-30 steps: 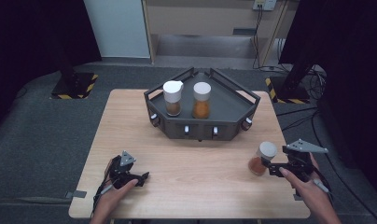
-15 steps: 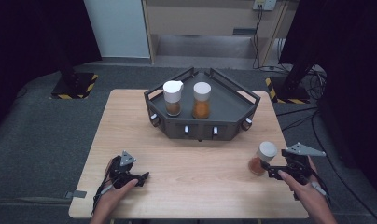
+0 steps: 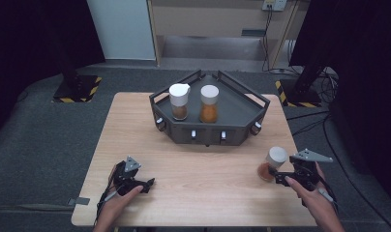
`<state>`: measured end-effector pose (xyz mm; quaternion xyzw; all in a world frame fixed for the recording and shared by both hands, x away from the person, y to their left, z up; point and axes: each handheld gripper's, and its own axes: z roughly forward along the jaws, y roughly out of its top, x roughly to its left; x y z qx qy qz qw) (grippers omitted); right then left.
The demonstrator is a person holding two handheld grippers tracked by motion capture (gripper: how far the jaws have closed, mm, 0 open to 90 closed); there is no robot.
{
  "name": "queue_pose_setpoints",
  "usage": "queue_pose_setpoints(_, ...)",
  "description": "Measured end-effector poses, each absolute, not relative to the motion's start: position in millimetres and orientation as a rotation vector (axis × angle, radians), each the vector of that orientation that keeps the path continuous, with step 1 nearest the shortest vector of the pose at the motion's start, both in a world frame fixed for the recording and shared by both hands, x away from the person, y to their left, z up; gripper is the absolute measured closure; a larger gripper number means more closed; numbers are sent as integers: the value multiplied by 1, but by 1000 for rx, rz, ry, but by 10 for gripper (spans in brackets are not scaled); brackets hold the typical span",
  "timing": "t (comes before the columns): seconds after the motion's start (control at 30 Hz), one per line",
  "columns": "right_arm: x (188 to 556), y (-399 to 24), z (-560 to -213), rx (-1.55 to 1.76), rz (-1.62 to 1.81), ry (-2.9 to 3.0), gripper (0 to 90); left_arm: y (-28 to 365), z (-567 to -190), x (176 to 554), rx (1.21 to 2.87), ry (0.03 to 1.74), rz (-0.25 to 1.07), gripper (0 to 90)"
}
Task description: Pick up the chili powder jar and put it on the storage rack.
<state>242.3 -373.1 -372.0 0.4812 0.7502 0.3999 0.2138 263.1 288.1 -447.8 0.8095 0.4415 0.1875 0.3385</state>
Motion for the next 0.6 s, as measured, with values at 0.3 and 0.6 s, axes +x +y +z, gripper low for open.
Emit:
queue_pose_setpoints(0.3, 250, -372, -377, 1353, 1107, 2066, 75, 288, -448, 263, 2108, 1150, 488, 0)
queue_pose_setpoints(0.6, 256, -369, -377, 1341, 1095, 2065, 138, 288, -448, 263, 2108, 1150, 488, 0)
